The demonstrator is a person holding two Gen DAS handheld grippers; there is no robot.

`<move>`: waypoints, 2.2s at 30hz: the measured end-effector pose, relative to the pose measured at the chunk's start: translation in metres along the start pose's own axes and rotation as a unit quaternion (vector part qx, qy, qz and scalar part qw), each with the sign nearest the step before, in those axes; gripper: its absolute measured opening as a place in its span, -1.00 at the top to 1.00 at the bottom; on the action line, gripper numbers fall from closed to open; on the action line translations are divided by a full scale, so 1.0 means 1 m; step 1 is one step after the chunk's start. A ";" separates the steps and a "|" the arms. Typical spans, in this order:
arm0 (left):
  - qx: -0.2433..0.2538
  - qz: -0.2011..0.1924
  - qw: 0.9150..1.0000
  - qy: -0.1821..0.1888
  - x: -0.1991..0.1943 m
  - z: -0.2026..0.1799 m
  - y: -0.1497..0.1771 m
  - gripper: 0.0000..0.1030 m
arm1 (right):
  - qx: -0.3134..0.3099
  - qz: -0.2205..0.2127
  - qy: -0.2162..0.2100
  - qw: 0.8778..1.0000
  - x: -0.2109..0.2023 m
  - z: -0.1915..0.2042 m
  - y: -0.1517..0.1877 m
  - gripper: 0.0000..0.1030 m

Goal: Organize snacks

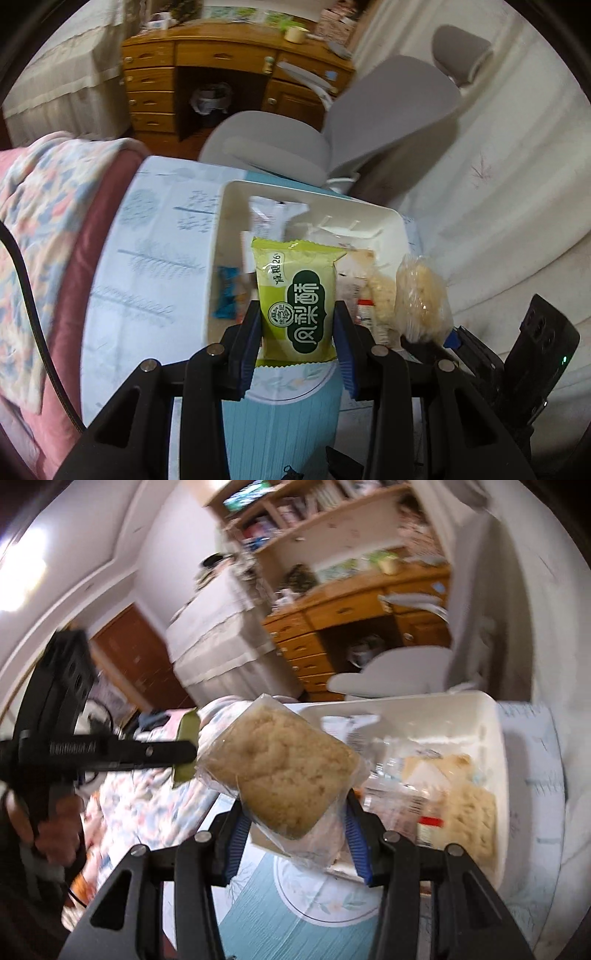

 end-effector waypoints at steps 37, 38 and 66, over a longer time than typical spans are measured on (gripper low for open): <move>-0.027 0.016 0.999 -0.034 -0.085 0.123 0.139 -0.56 | 0.096 0.156 0.095 0.979 -0.008 0.133 0.144 -0.85; -0.034 0.017 0.999 -0.029 -0.087 0.127 0.144 -0.56 | 0.095 0.161 0.103 0.977 -0.012 0.140 0.150 -0.85; 0.078 -0.068 0.992 -0.066 -0.137 0.036 0.167 -0.98 | 0.087 0.068 0.236 0.966 -0.134 0.142 0.160 -1.00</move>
Point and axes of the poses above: each gripper's, at about its wrist camera, not at the fingertips, and x roughly the way its jaws point, z to its left, y to its underside, the point moved 9 cm from there along x, roughly the way its jaws point, and after that the axes turned 2 degrees about y, right-handed, at the moved point
